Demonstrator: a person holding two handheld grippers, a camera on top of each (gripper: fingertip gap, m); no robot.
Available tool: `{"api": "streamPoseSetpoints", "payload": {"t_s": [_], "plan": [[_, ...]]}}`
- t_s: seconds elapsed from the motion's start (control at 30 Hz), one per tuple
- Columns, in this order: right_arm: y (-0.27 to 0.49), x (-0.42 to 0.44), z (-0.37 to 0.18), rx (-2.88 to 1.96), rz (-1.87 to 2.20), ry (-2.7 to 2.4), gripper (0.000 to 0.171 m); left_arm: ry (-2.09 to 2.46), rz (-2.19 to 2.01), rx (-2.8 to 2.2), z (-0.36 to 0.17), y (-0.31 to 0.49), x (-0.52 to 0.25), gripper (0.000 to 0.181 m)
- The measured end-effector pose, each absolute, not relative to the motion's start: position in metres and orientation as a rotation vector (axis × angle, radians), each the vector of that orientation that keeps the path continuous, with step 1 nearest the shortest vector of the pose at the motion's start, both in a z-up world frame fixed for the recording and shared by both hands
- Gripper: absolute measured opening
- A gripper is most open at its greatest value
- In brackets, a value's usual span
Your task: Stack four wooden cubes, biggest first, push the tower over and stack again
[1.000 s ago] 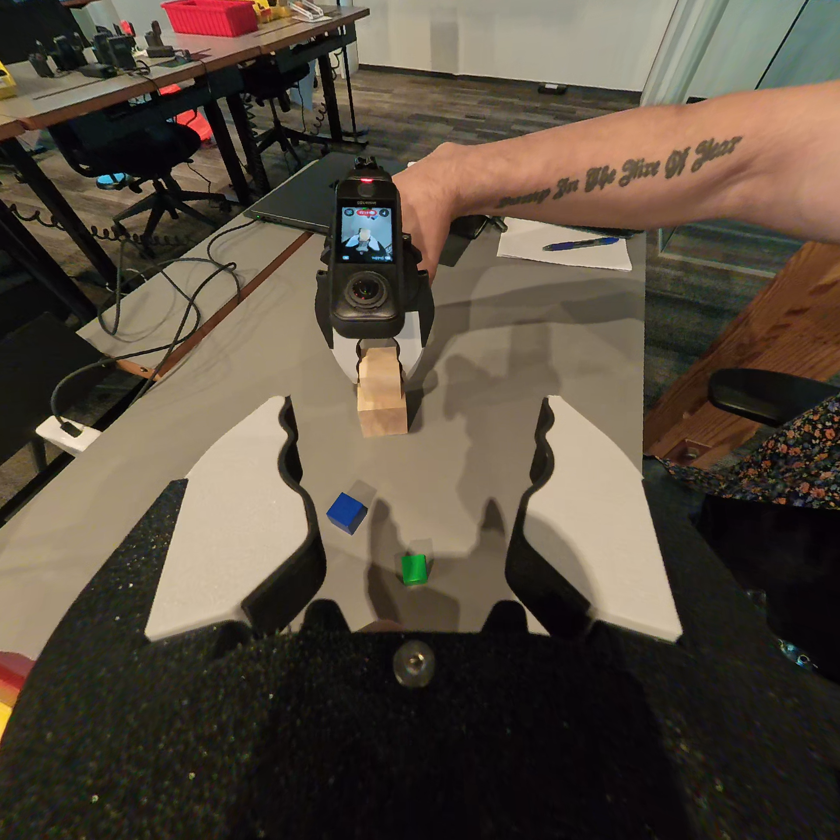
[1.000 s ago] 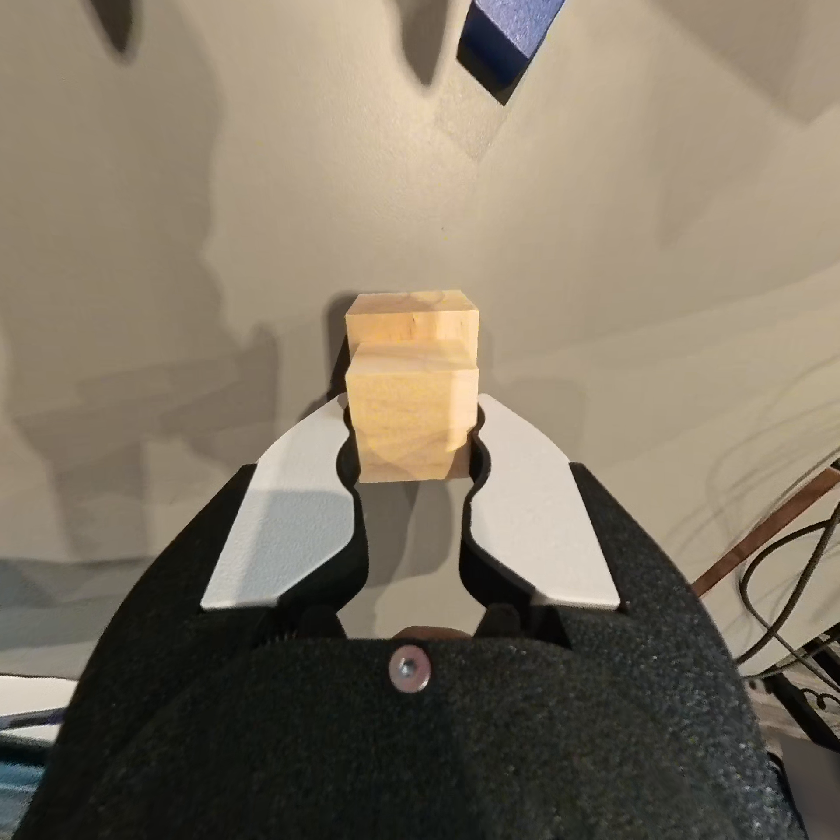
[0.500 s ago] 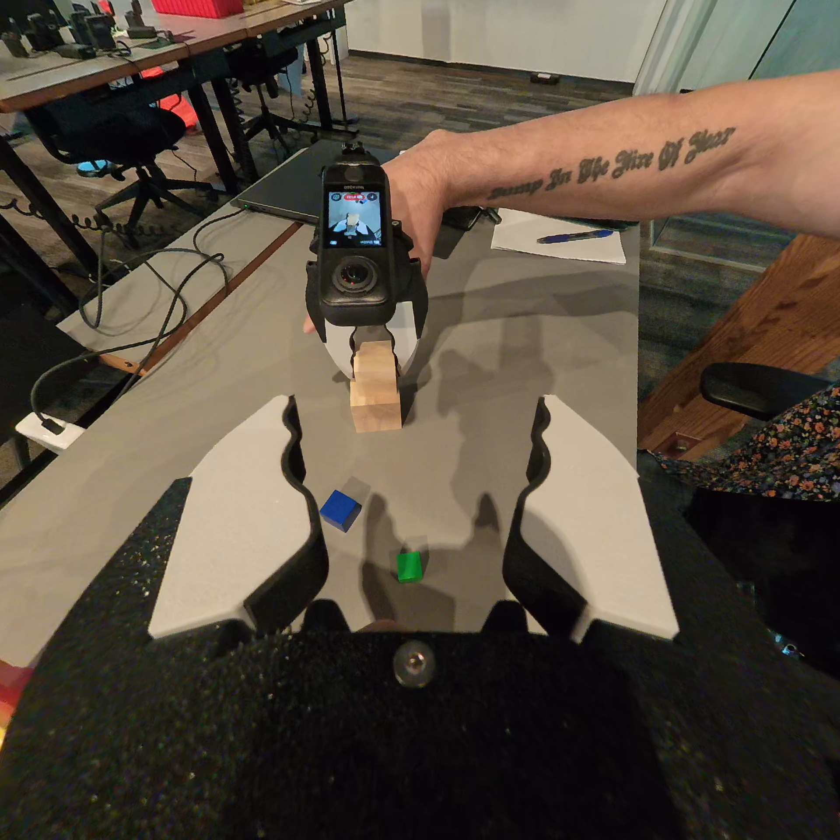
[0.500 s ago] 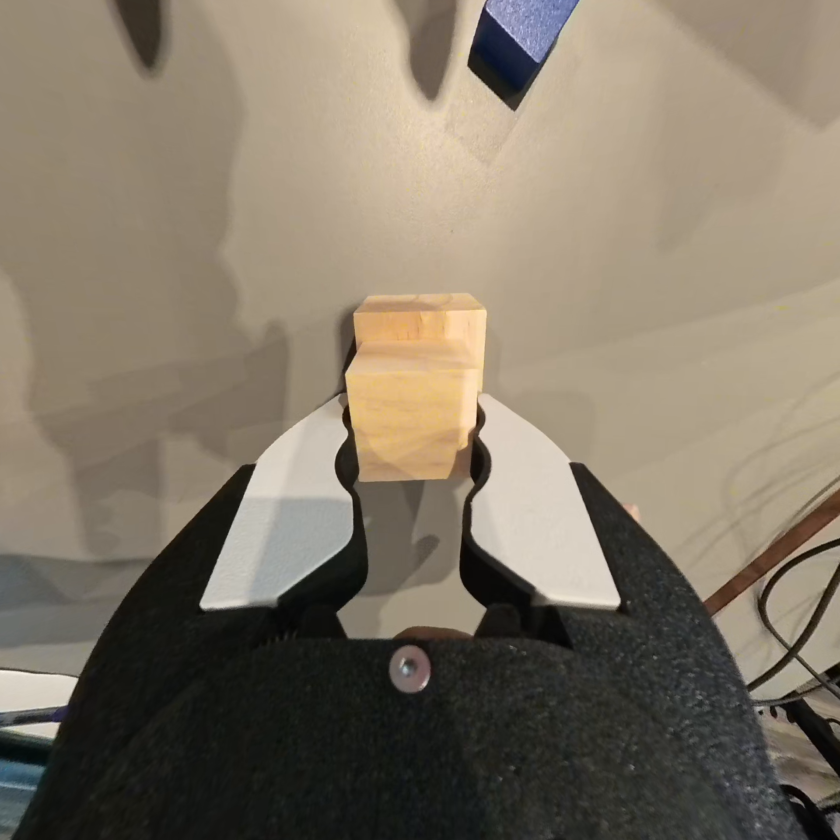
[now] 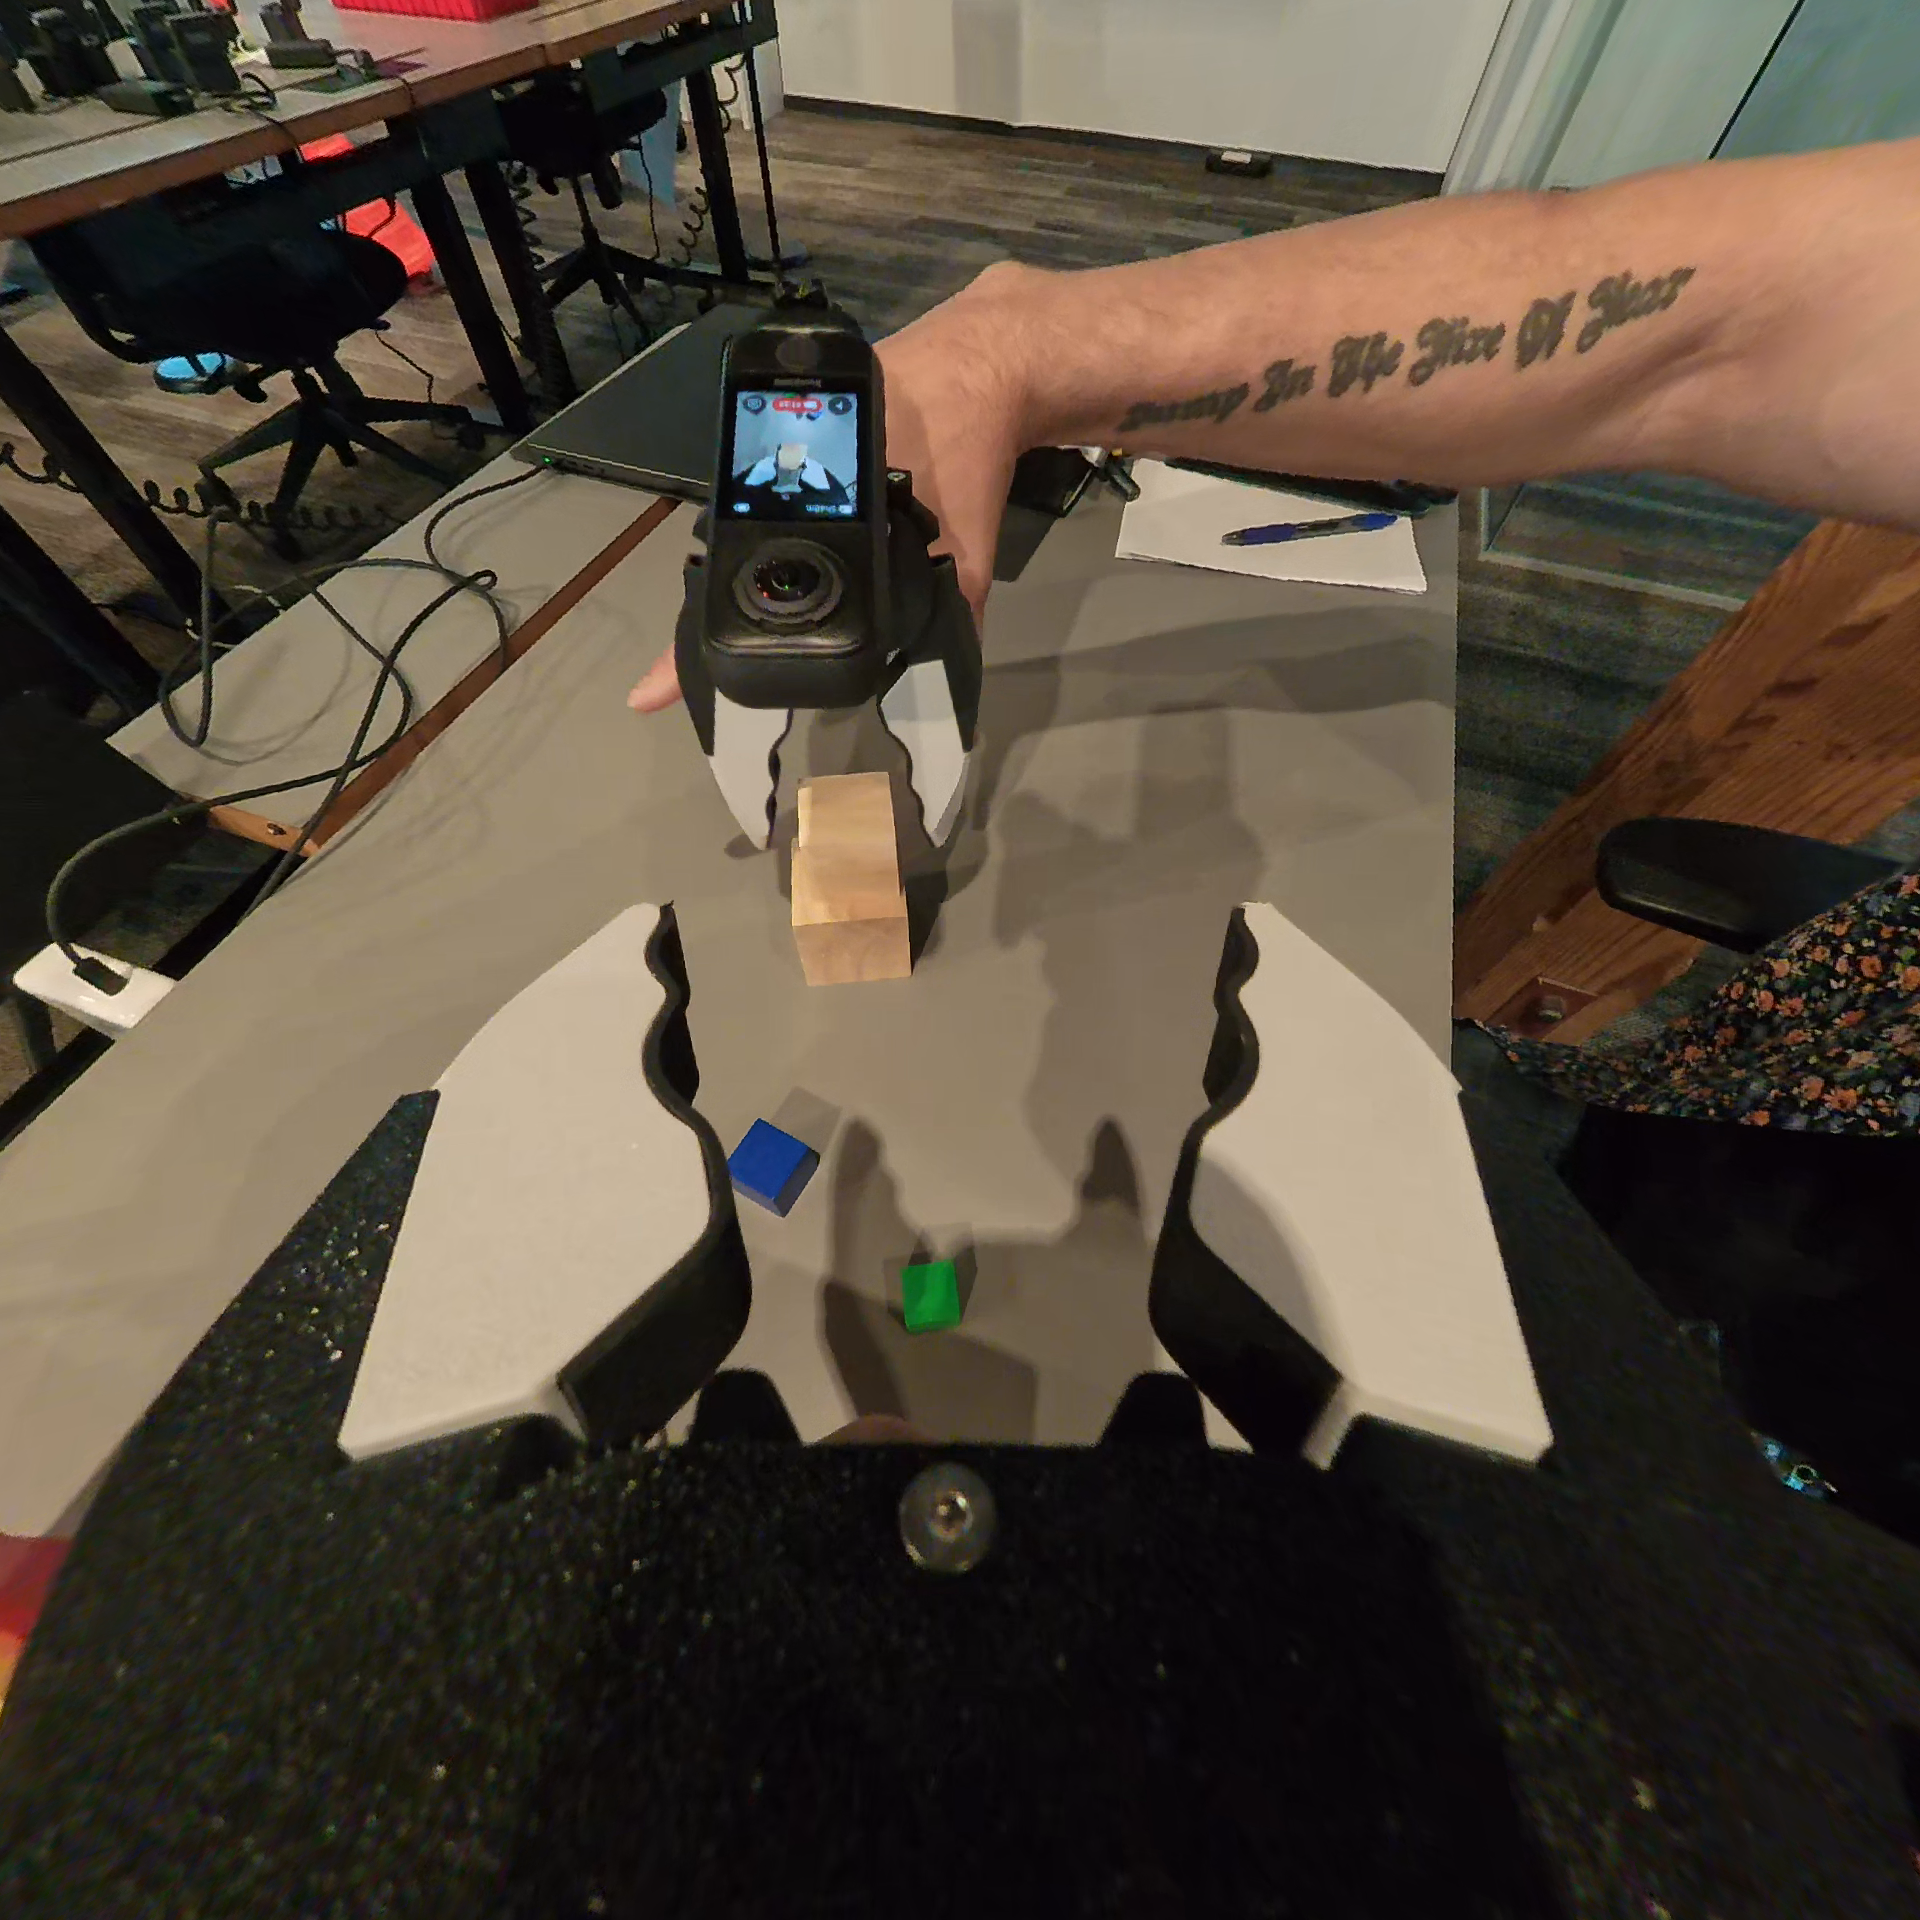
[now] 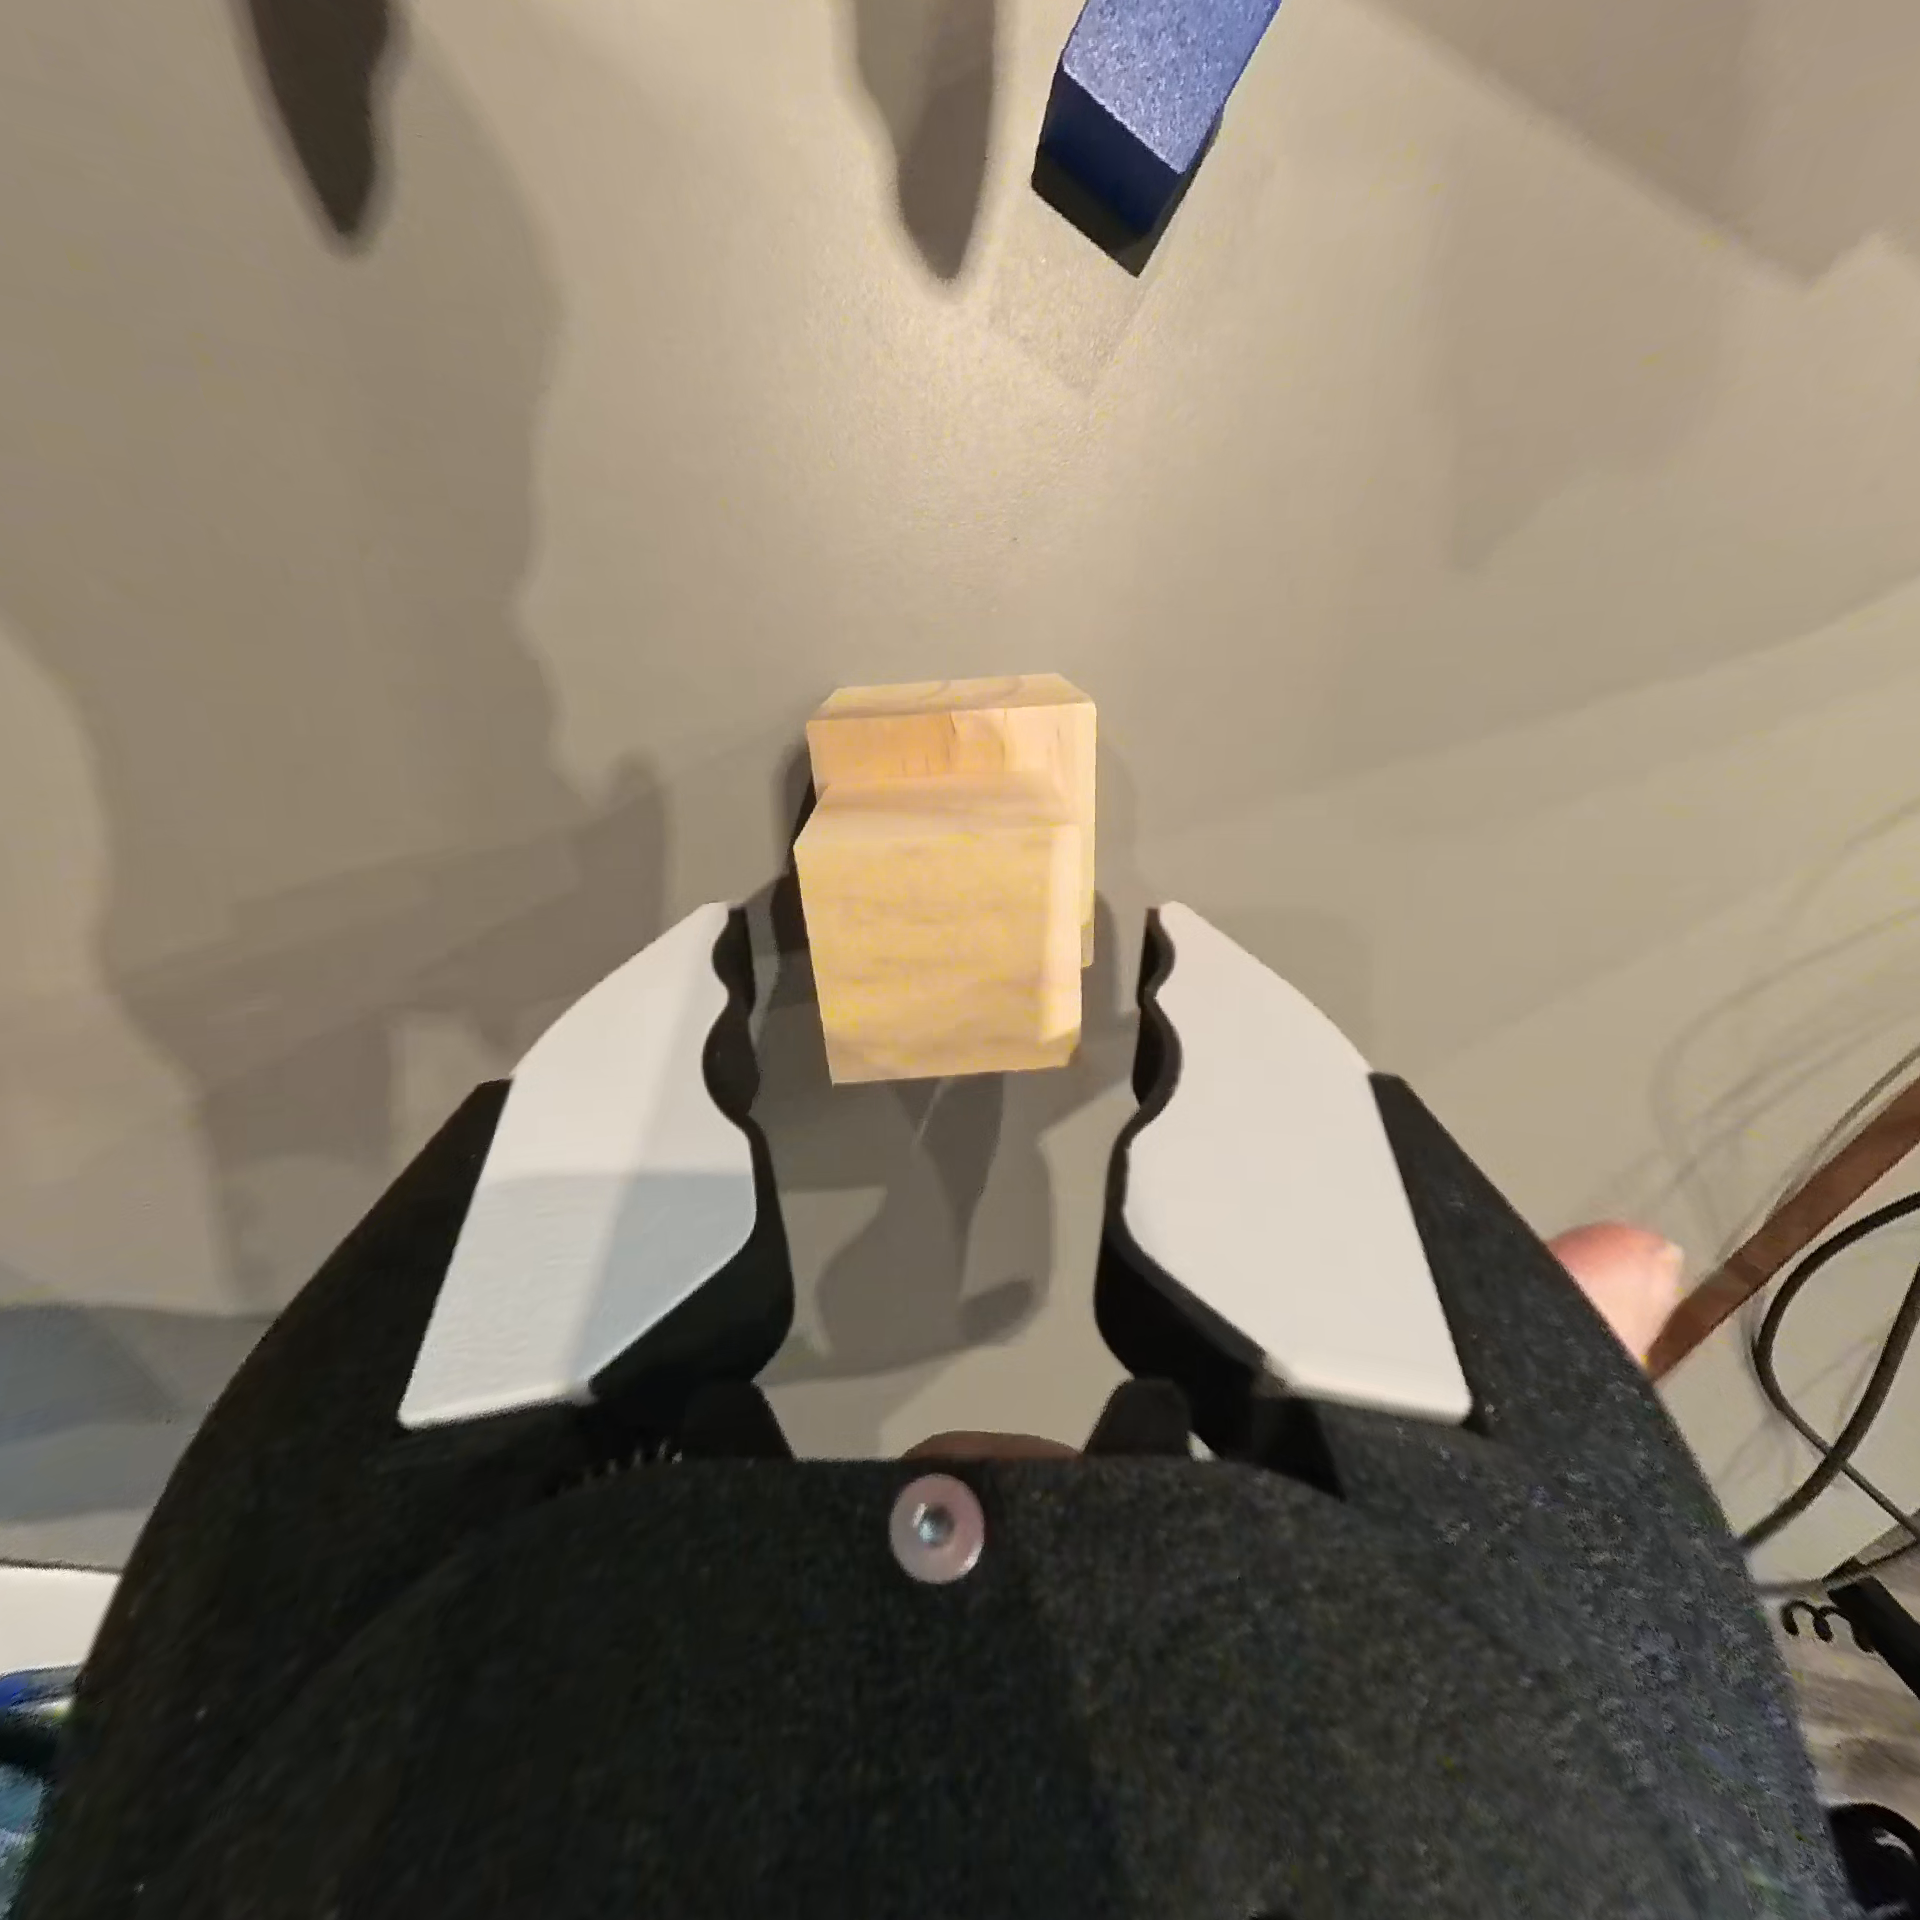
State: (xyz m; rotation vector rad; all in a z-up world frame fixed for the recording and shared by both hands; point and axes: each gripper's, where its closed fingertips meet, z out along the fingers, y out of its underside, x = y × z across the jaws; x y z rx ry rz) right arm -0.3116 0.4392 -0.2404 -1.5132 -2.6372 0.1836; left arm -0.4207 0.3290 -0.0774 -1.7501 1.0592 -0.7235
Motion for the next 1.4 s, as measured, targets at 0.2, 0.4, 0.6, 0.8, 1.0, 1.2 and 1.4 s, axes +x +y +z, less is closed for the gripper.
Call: {"api": "streamPoseSetpoints", "payload": {"t_s": [0.2,0.4,0.6,0.8,1.0,1.2,1.4], "plan": [[0.438,-0.313,-0.234,-1.513,0.173,-2.612,0.076,1.060,-0.723,-1.751,-0.078,0.329,-0.421,0.096],[0.437,-0.313,-0.225,-1.521,0.157,-2.589,0.075,1.060,-0.721,-1.749,-0.077,0.329,-0.421,0.096],[0.435,-0.316,-0.217,-1.579,0.142,-2.537,0.072,1.058,-0.714,-1.747,-0.075,0.328,-0.422,0.096],[0.435,-0.332,-0.205,-1.843,0.088,-2.300,0.068,1.047,-0.695,-1.745,-0.071,0.328,-0.428,0.096],[0.420,-0.374,-0.204,-1.993,0.153,-2.093,0.065,1.037,-0.678,-1.735,-0.065,0.324,-0.432,0.096],[0.411,-0.405,-0.224,-2.081,0.073,-2.012,0.064,1.020,-0.667,-1.719,-0.057,0.322,-0.439,0.096],[0.407,-0.426,-0.252,-2.160,0.059,-1.988,0.063,1.004,-0.661,-1.706,-0.052,0.320,-0.447,0.096]]}}
